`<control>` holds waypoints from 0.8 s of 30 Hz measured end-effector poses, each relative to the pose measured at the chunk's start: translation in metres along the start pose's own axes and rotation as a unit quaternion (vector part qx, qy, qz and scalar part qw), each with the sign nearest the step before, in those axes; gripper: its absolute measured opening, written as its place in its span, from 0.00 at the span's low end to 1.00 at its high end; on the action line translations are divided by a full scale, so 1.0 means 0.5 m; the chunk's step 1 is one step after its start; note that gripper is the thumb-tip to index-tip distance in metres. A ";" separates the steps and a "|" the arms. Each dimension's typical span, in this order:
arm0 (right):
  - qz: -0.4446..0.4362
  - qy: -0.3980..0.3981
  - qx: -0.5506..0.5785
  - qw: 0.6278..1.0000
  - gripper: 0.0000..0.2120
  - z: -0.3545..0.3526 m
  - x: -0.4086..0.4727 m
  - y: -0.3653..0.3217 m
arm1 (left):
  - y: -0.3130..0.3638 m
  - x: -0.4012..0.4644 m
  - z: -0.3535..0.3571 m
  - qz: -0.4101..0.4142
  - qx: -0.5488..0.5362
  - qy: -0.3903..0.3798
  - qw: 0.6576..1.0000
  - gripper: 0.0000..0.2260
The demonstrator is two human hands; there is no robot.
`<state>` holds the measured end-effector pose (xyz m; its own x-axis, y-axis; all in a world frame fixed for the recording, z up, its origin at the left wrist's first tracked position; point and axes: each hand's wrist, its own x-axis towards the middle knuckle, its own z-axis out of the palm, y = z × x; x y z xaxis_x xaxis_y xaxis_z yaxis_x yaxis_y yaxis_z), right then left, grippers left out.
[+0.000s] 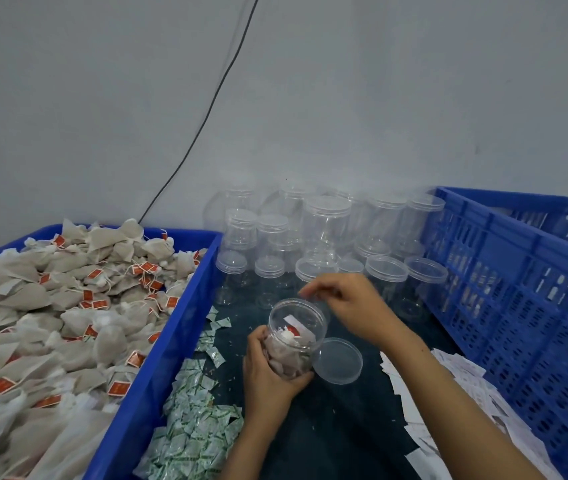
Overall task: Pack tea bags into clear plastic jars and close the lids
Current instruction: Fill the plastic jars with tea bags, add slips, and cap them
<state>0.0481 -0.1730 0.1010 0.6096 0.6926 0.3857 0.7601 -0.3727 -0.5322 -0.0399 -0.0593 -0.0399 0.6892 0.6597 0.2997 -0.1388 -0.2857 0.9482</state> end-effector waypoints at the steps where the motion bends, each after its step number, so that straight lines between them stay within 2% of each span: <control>1: 0.029 0.081 0.060 0.995 0.15 0.000 -0.012 0.025 | -0.001 0.000 0.000 0.003 0.001 0.004 1.000 0.41; 2: 0.060 0.126 0.086 0.986 0.14 0.007 -0.025 0.051 | -0.002 0.000 -0.001 0.006 0.002 0.008 1.000 0.41; 3: 0.089 0.128 0.089 0.984 0.15 0.020 -0.040 0.077 | -0.002 0.001 -0.001 0.009 0.003 0.010 1.000 0.42; 5: 0.165 0.018 0.066 0.984 0.29 0.062 -0.073 0.121 | -0.003 0.002 -0.001 0.015 0.010 0.008 1.000 0.43; 7: 0.203 -0.073 0.030 0.976 0.42 0.108 -0.100 0.151 | -0.003 0.002 0.000 0.023 0.021 0.004 1.000 0.43; 10: 0.222 -0.067 -0.042 0.972 0.51 0.154 -0.117 0.164 | -0.005 0.004 0.002 0.037 0.032 0.001 0.999 0.43; 14: 0.214 0.001 -0.014 0.977 0.53 0.151 -0.112 0.147 | -0.010 0.006 -0.001 0.042 0.046 0.005 0.998 0.43; 18: 0.120 -0.028 0.005 0.992 0.58 0.081 -0.094 0.116 | -0.005 0.002 -0.005 0.073 0.073 0.011 0.995 0.44; 22: 0.031 -0.024 -0.061 0.997 0.53 0.035 -0.066 0.089 | 0.002 -0.001 -0.004 0.091 0.091 0.011 0.992 0.44; 24: 0.055 -0.057 -0.075 0.994 0.47 0.045 -0.061 0.081 | 0.005 -0.003 -0.003 0.081 0.096 0.017 0.992 0.43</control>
<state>0.0553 -0.1952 0.0509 0.6677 0.7047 0.2400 0.7207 -0.5312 -0.4454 -0.0423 -0.0596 -0.0379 0.6445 0.6160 0.4531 -0.1051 -0.5156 0.8504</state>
